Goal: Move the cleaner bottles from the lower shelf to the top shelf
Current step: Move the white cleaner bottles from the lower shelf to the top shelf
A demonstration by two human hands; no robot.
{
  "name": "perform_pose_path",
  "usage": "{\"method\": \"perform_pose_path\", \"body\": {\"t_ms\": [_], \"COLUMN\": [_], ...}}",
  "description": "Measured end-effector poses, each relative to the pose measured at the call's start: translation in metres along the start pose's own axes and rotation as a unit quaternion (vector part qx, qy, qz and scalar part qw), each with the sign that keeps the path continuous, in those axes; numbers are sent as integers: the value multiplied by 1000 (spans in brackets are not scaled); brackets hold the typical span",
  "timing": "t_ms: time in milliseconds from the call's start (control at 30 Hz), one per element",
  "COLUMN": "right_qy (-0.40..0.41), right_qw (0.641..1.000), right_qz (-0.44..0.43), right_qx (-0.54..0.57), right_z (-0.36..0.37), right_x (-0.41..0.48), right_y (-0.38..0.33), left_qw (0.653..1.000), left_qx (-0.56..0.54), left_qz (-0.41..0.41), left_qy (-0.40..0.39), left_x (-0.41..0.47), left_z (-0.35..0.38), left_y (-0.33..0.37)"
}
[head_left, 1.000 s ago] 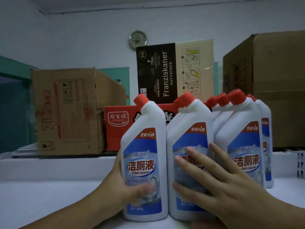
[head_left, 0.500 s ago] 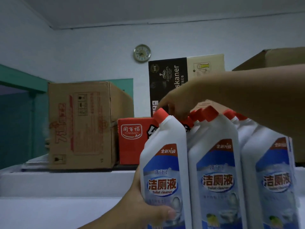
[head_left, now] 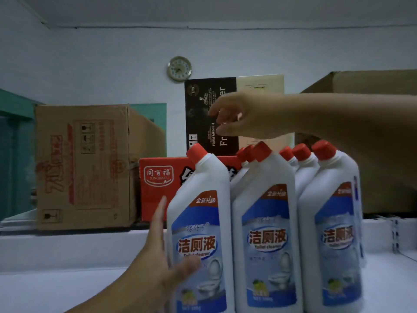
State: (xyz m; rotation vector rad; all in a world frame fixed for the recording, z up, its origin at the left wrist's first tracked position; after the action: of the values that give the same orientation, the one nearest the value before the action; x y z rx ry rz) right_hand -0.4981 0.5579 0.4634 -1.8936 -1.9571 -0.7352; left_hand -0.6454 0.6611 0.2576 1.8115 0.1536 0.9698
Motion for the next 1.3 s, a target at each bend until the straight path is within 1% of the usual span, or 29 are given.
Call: {"method": "perform_pose_path", "body": {"t_ms": [33,67,100,133,167,200,233,267,333,367,400,433,533,567,633,667,700,767,833,967,1067,1167,1233,1300], "right_qy": [65,122,172,211,241,258,257,244,189,157,126,91,-14,-34,-47,-45,-41,-32,-22,-23,-21,-2,57,156], "right_qw": [998,992,985,977,969,962,955,948,930,914,895,878,843,833,823,821,822,824,834,848,865,877,860,829], "right_qz": [-5,-15,-14,-17,-14,1,29,62,124,145,158,171,185,188,199,202,204,198,189,188,189,176,193,230], "right_qx": [8,5,3,19,46,93,147,196,291,345,399,438,506,519,530,532,531,530,518,495,464,447,469,485], "right_z": [-9,-17,-22,-22,-20,-16,-9,2,31,48,65,81,118,124,130,131,133,136,140,143,142,135,122,110], "right_x": [-20,-40,-62,-84,-105,-123,-138,-151,-174,-184,-193,-200,-211,-211,-209,-208,-207,-208,-209,-211,-214,-217,-217,-212], "right_y": [7,14,23,31,41,52,64,75,91,94,93,92,83,83,86,87,89,90,90,89,87,86,93,115], "left_qw": [996,982,955,914,865,816,768,719,620,581,556,546,543,541,550,548,535,498,474,468,457,459,475,492], "left_qx": [72,147,230,308,371,429,486,541,629,660,683,703,739,747,754,756,761,773,782,795,809,815,802,775], "left_qz": [28,61,131,203,275,333,380,419,468,476,474,455,398,386,359,357,364,391,400,377,360,341,351,388], "left_qy": [53,98,135,169,194,198,170,123,20,-8,-16,-13,3,4,-13,-20,-26,-42,-56,-76,-83,-90,-86,-88], "left_x": [-3,-3,-4,-6,-10,-11,-14,-16,-17,-15,-12,-7,7,12,15,15,15,13,12,12,10,7,3,0], "left_z": [-6,-8,-7,-7,-6,-2,9,26,62,79,93,104,125,129,129,128,126,123,118,114,113,115,120,132], "left_y": [6,17,28,36,41,47,52,53,45,42,35,27,6,1,-7,-8,-10,-11,-12,-10,-7,-2,1,9]}}
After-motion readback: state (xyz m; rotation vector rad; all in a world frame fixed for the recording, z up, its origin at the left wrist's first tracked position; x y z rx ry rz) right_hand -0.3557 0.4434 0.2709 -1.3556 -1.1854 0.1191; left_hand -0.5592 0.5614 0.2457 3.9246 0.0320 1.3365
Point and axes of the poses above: each hand's wrist, its own x-axis towards the middle knuckle, its own z-axis out of the palm, y = z × x, the point moved 2 cm from there along x, towards the middle knuckle
